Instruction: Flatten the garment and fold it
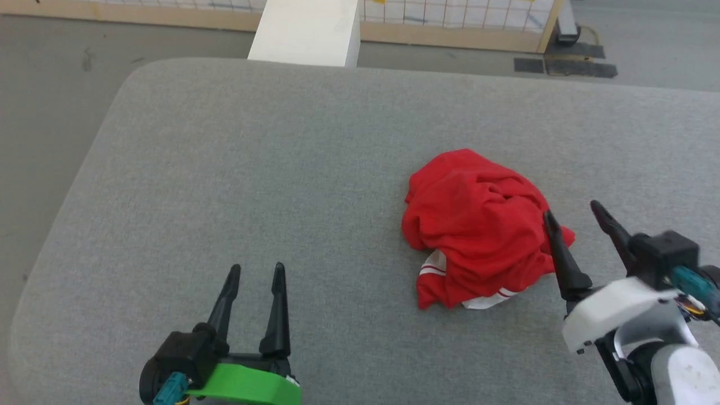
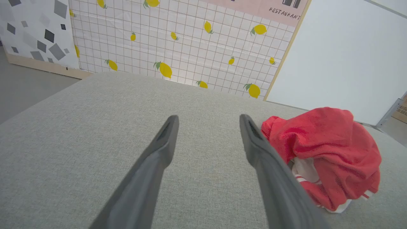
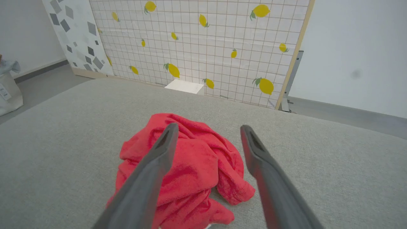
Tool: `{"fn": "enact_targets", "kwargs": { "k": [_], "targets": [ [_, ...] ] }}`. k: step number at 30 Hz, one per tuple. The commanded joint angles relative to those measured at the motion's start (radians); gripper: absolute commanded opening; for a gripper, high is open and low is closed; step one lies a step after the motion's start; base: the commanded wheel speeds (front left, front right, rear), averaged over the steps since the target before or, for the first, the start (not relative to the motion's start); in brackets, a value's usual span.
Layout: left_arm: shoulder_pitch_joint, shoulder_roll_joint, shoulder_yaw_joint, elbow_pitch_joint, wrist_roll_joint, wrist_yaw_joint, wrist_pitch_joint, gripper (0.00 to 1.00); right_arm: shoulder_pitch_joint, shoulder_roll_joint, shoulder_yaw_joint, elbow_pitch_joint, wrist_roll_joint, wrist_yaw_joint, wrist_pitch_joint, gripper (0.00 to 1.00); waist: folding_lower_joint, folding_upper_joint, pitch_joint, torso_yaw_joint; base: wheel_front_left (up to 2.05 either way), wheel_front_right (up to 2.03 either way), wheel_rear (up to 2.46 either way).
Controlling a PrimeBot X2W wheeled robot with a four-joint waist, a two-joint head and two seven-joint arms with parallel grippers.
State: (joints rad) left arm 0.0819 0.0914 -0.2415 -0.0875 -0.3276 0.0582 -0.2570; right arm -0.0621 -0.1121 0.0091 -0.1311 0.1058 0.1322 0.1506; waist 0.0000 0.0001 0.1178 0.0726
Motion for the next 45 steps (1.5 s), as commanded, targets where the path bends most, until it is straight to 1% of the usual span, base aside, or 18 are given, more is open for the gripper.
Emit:
{"fn": "enact_targets", "kwargs": {
  "k": [1,5,7,9,12,16,17,19,23,29,33,37,41,43,45],
  "targets": [
    [-0.008,-0.008,0.004,0.008,0.010,-0.010,-0.005,1.00,-0.022,-0.018,0.014,0.018,-0.001,-0.002,0.033,1.00,0.0000,-0.0001,0.020,0.018,0.00,0.00,0.00],
    [-0.022,-0.024,0.002,0.037,0.019,-0.035,-0.005,1.00,-0.052,-0.072,0.069,0.116,0.012,-0.002,0.190,1.00,0.0000,-0.0001,0.044,0.044,0.00,0.00,0.00],
    [-0.030,-0.028,0.002,0.046,0.021,-0.044,-0.005,1.00,-0.066,-0.092,0.091,0.151,0.024,-0.002,0.245,1.00,0.0000,-0.0001,0.054,0.057,0.00,0.00,0.00],
    [-0.036,-0.032,0.003,0.053,0.024,-0.049,-0.005,1.00,-0.082,-0.119,0.126,0.178,0.031,-0.002,0.274,1.00,0.0000,-0.0001,0.063,0.069,0.00,0.00,0.00],
    [-0.043,-0.036,0.003,0.061,0.027,-0.055,-0.005,1.00,-0.110,-0.146,0.164,0.228,0.038,-0.002,0.286,1.00,0.0000,-0.0001,0.070,0.084,0.00,0.00,0.00],
    [-0.050,-0.039,0.003,0.071,0.030,-0.061,-0.005,1.00,-0.149,-0.160,0.211,0.318,0.041,-0.002,0.290,0.99,0.0000,-0.0001,0.072,0.098,0.00,0.00,0.00],
    [-0.052,-0.039,0.003,0.074,0.030,-0.062,-0.005,1.00,-0.159,-0.160,0.218,0.340,0.041,-0.002,0.288,0.47,0.0000,-0.0001,0.071,0.100,0.00,0.00,0.00],
    [-0.053,-0.040,0.003,0.080,0.030,-0.063,-0.005,1.00,-0.176,-0.153,0.225,0.364,0.048,-0.002,0.275,0.00,0.0000,-0.0001,0.067,0.103,0.00,0.00,0.00],
    [-0.048,-0.041,0.008,0.088,0.026,-0.059,-0.005,1.00,-0.203,-0.137,0.186,0.366,0.055,-0.002,0.213,0.00,0.0000,-0.0001,0.045,0.091,0.00,0.00,0.00],
    [-0.035,-0.041,0.012,0.091,0.017,-0.054,-0.005,1.00,-0.241,-0.167,0.092,0.310,0.046,-0.002,0.165,0.00,0.0000,-0.0001,-0.008,0.056,0.00,0.00,0.00],
    [-0.024,-0.041,0.011,0.090,0.015,-0.053,-0.005,1.00,-0.257,-0.204,0.020,0.236,0.025,-0.002,0.183,0.00,0.0000,-0.0001,-0.038,0.033,0.00,0.00,0.00],
    [-0.017,-0.041,0.011,0.090,0.014,-0.053,-0.005,1.00,-0.271,-0.254,-0.026,0.145,-0.007,-0.002,0.227,0.00,0.0000,-0.0001,-0.053,0.020,0.00,0.00,0.00],
    [-0.017,-0.041,0.005,0.088,0.008,-0.052,-0.005,1.00,-0.285,-0.293,-0.003,0.077,-0.018,-0.002,0.269,0.00,0.0000,-0.0001,-0.050,0.015,0.00,0.00,0.00],
    [-0.018,-0.041,-0.001,0.089,0.003,-0.053,-0.005,1.00,-0.289,-0.301,0.043,0.066,-0.012,-0.002,0.281,0.00,0.0000,-0.0001,-0.044,0.015,0.00,0.00,0.00],
    [-0.022,-0.041,-0.008,0.092,-0.002,-0.053,-0.005,1.00,-0.291,-0.294,0.107,0.075,0.000,-0.002,0.285,0.00,0.0000,-0.0001,-0.037,0.018,0.00,0.00,0.00]
  ]
}}
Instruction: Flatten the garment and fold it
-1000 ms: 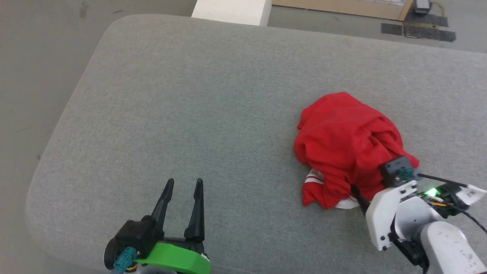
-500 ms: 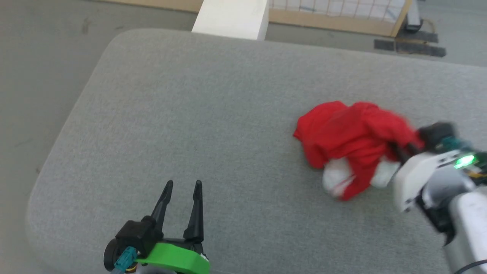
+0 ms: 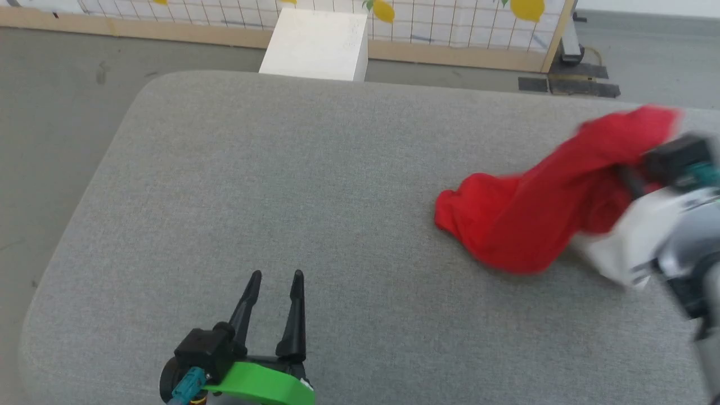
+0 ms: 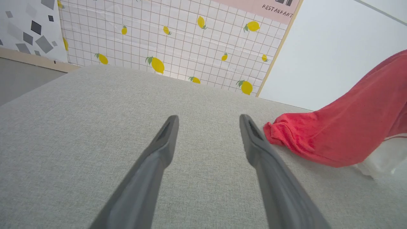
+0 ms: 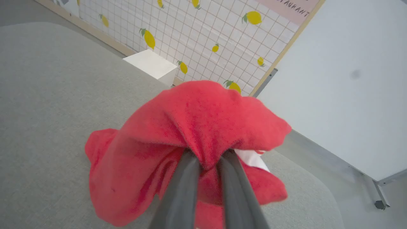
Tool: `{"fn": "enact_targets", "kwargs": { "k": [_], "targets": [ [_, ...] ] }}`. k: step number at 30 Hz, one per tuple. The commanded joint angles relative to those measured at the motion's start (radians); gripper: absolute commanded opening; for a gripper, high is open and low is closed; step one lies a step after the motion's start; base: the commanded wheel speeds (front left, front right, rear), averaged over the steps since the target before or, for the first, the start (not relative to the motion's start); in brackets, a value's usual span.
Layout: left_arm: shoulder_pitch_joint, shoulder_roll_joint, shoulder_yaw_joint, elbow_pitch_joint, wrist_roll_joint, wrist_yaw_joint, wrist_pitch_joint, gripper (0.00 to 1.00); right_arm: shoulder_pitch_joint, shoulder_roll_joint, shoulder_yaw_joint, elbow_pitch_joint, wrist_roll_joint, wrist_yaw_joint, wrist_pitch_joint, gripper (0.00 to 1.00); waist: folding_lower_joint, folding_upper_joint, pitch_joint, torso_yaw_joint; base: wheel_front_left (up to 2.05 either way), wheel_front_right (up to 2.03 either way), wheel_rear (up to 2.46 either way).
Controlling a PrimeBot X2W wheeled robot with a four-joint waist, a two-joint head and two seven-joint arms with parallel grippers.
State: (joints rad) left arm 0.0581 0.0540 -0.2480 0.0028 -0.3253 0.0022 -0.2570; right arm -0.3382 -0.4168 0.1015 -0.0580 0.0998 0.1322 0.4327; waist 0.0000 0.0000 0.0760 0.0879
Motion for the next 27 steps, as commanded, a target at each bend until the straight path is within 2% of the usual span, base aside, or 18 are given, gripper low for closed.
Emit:
{"fn": "enact_targets", "kwargs": {
  "k": [1,6,12,13,14,15,16,21,24,27],
  "targets": [
    [-0.002,-0.004,-0.005,0.003,-0.006,0.003,-0.005,1.00,-0.016,0.016,0.054,0.015,0.014,-0.002,0.001,0.00,0.0000,0.0000,0.009,0.006,0.00,0.00,0.00],
    [-0.026,-0.004,-0.024,0.018,-0.014,-0.004,-0.005,1.00,-0.021,0.066,0.244,0.129,0.048,-0.002,-0.035,0.00,0.0000,0.0000,0.028,0.036,0.00,0.00,0.00],
    [-0.042,-0.004,-0.035,0.031,-0.022,-0.003,-0.005,1.00,-0.053,0.169,0.419,0.303,0.084,-0.002,-0.103,0.00,0.0000,0.0000,0.043,0.077,0.00,0.00,0.00],
    [-0.043,-0.004,-0.037,0.033,-0.023,-0.003,-0.005,1.00,-0.059,0.180,0.435,0.330,0.087,-0.002,-0.109,0.14,0.0000,0.0000,0.045,0.082,0.00,0.00,0.00],
    [-0.044,-0.004,-0.041,0.035,-0.025,-0.004,-0.005,1.00,-0.068,0.188,0.453,0.363,0.089,-0.002,-0.113,0.35,0.0000,0.0000,0.047,0.089,0.00,0.00,0.00],
    [-0.045,-0.004,-0.042,0.037,-0.028,-0.003,-0.005,1.00,-0.075,0.192,0.467,0.386,0.090,-0.002,-0.115,0.90,0.0000,0.0000,0.048,0.093,0.00,0.00,0.00],
    [-0.046,-0.004,-0.044,0.039,-0.030,-0.002,-0.005,1.00,-0.084,0.198,0.476,0.412,0.095,-0.002,-0.114,1.00,0.0000,0.0000,0.049,0.096,0.00,0.00,0.00],
    [-0.042,-0.004,-0.043,0.040,-0.037,0.007,-0.005,1.00,-0.117,0.203,0.501,0.457,0.142,-0.002,-0.119,1.00,0.0000,0.0000,0.048,0.090,0.00,0.00,0.00],
    [-0.037,-0.004,-0.042,0.042,-0.039,0.010,-0.005,1.00,-0.126,0.191,0.487,0.434,0.180,-0.002,-0.119,1.00,0.0000,0.0000,0.040,0.076,0.00,0.00,0.00],
    [-0.034,-0.004,-0.038,0.043,-0.039,0.011,-0.005,1.00,-0.115,0.178,0.430,0.373,0.228,-0.002,-0.116,1.00,0.0000,0.0000,0.029,0.058,0.00,0.00,0.00]
  ]
}}
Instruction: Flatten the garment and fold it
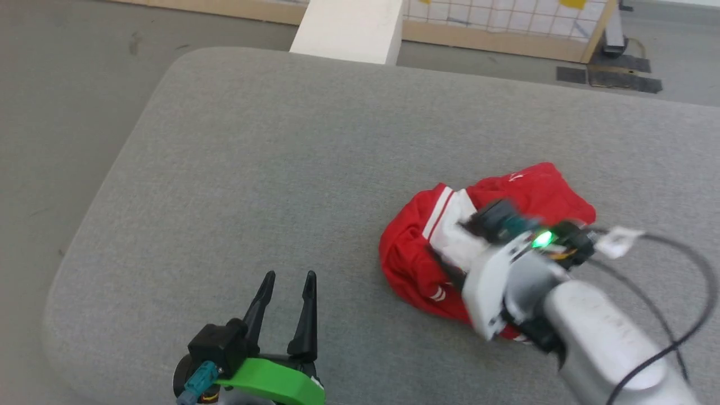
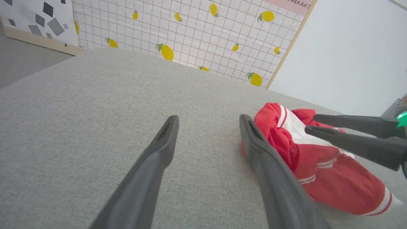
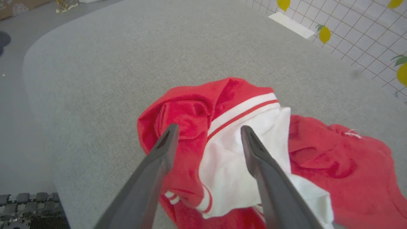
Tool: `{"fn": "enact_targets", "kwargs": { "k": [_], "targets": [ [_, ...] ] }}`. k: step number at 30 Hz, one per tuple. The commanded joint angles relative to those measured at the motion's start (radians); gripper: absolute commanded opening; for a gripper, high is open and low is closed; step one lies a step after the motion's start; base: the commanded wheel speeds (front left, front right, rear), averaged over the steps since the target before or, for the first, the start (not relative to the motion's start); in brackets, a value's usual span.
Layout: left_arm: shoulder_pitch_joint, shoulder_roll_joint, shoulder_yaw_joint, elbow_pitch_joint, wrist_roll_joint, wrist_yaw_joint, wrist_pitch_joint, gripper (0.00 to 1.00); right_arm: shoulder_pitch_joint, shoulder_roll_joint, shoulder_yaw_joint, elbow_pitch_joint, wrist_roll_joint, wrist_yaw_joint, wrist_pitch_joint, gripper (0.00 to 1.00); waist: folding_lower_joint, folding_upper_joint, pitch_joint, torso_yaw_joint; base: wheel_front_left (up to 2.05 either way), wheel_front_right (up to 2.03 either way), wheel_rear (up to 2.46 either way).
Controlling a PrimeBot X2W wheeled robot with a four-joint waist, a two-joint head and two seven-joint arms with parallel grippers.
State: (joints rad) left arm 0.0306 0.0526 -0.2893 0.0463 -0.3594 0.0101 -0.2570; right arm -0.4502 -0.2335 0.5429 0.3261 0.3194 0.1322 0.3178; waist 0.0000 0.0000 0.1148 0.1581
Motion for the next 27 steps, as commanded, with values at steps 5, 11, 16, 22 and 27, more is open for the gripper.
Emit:
{"fn": "enact_targets", "kwargs": {
  "k": [5,11,16,22,27],
  "targets": [
    [-0.002,-0.002,0.010,-0.003,0.004,0.001,-0.005,1.00,0.056,-0.040,-0.189,-0.140,0.006,-0.002,0.015,1.00,0.0000,0.0000,-0.020,-0.035,0.00,0.00,0.00],
    [0.003,-0.002,0.019,-0.008,0.043,-0.009,-0.005,1.00,0.196,-0.079,-0.400,-0.243,-0.075,-0.002,0.081,1.00,0.0000,0.0000,-0.016,-0.048,0.00,0.00,0.00],
    [0.002,-0.002,0.021,-0.001,0.074,-0.021,-0.005,1.00,0.319,-0.091,-0.455,-0.247,-0.098,-0.002,0.147,1.00,0.0000,0.0000,-0.008,-0.042,0.00,0.00,0.00],
    [-0.005,-0.002,0.019,0.005,0.081,-0.033,-0.005,1.00,0.377,-0.090,-0.440,-0.205,-0.087,-0.002,0.142,1.00,0.0000,0.0000,0.012,-0.017,0.00,0.00,0.00],
    [-0.011,-0.002,0.017,0.009,0.086,-0.036,-0.005,1.00,0.362,-0.101,-0.420,-0.104,-0.114,-0.002,0.097,1.00,0.0000,0.0000,0.028,0.014,0.00,0.00,0.00]
  ]
}}
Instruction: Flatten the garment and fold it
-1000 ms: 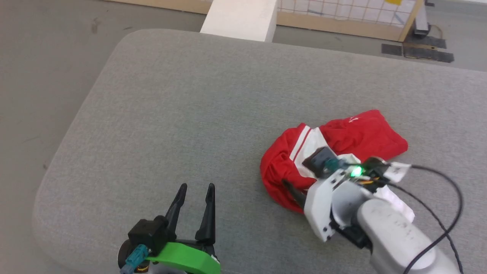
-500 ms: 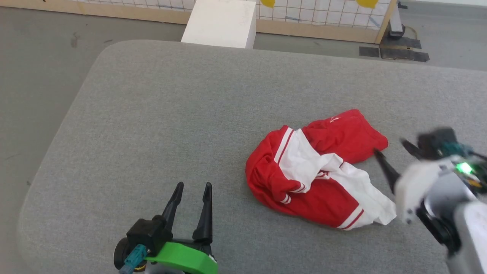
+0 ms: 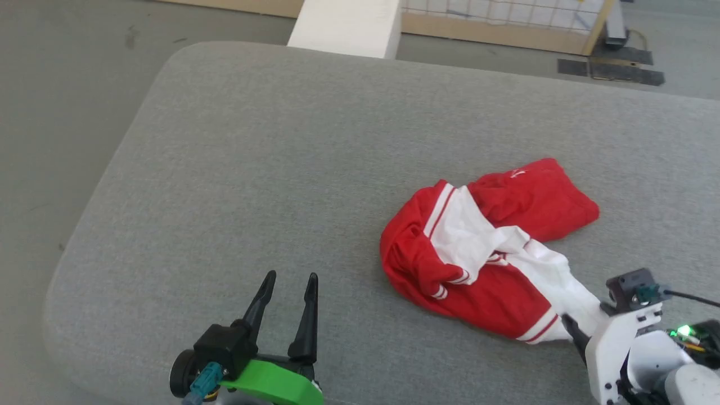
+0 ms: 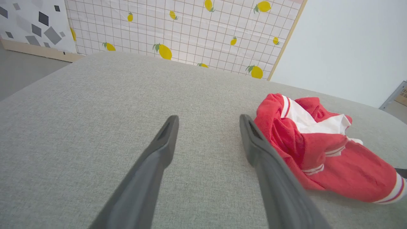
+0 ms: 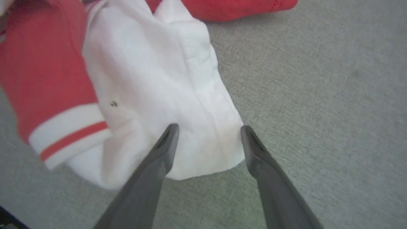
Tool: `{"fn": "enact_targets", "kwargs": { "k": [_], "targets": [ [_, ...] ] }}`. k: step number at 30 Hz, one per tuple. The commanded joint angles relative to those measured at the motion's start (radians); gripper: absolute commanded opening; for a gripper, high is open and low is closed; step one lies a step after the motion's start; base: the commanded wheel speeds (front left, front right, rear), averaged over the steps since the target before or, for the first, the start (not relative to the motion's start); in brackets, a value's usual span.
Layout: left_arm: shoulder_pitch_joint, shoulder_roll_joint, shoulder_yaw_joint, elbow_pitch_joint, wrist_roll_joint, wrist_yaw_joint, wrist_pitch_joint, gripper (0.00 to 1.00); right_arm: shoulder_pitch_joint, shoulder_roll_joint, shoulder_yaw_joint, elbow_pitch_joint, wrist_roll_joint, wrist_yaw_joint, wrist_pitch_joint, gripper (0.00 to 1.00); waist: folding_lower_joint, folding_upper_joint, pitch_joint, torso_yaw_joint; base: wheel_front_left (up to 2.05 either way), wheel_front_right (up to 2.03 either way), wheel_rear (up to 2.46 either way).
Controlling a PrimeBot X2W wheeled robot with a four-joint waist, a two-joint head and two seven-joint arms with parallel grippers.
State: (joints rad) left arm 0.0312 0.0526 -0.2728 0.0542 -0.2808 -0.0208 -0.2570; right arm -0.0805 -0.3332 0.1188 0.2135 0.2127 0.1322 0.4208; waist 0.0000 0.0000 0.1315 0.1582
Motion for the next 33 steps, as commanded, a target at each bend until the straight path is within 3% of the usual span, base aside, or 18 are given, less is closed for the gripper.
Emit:
{"fn": "enact_targets", "kwargs": {
  "k": [1,3,5,6,7,11,18,22,27,33],
  "targets": [
    [-0.012,-0.002,0.002,0.000,0.008,-0.005,-0.005,1.00,-0.012,0.000,0.007,0.028,-0.007,-0.002,-0.007,1.00,0.0000,0.0000,0.014,0.018,0.00,0.00,0.00],
    [-0.012,-0.002,0.006,-0.003,0.008,-0.003,-0.005,1.00,-0.026,0.001,0.016,0.067,-0.008,-0.002,-0.002,1.00,0.0000,0.0000,0.022,0.022,0.00,0.00,0.00],
    [-0.014,-0.002,0.009,-0.005,0.009,-0.003,-0.005,1.00,-0.044,-0.001,0.023,0.101,-0.008,-0.002,0.012,0.32,0.0000,0.0000,0.030,0.023,0.00,0.00,0.00],
    [-0.014,-0.002,0.010,-0.007,0.009,-0.002,-0.005,1.00,-0.054,0.000,0.025,0.113,-0.006,-0.002,0.015,0.24,0.0000,0.0000,0.033,0.021,0.00,0.00,0.00],
    [-0.015,-0.002,0.011,-0.008,0.009,-0.001,-0.005,1.00,-0.063,-0.001,0.027,0.119,-0.005,-0.002,0.016,0.00,0.0000,0.0000,0.036,0.019,0.00,0.00,0.00],
    [-0.019,-0.002,0.012,-0.011,-0.002,0.005,-0.005,1.00,-0.096,-0.009,0.031,0.118,-0.005,-0.002,0.006,0.00,0.0000,0.0000,0.040,0.001,0.00,0.00,0.00],
    [-0.027,-0.002,0.024,-0.019,-0.011,0.011,-0.005,1.00,-0.174,-0.034,0.032,-0.045,-0.009,-0.002,-0.035,0.00,0.0000,0.0000,0.028,-0.082,0.00,0.00,0.00],
    [-0.037,-0.002,0.027,-0.022,-0.016,0.010,-0.005,1.00,-0.217,-0.055,-0.018,-0.134,-0.012,-0.002,-0.036,0.00,0.0000,0.0000,0.028,-0.107,0.00,0.00,0.00],
    [-0.041,-0.002,0.029,-0.024,-0.017,0.006,-0.005,1.00,-0.212,-0.091,-0.162,-0.178,-0.039,-0.002,-0.016,0.00,0.0000,0.0000,0.036,-0.110,0.00,0.00,0.00],
    [-0.039,-0.002,0.026,-0.017,-0.016,0.005,-0.005,1.00,-0.098,-0.094,-0.411,-0.126,-0.119,-0.002,-0.021,0.00,0.0000,0.0000,0.059,-0.071,0.00,0.00,0.00]
  ]
}}
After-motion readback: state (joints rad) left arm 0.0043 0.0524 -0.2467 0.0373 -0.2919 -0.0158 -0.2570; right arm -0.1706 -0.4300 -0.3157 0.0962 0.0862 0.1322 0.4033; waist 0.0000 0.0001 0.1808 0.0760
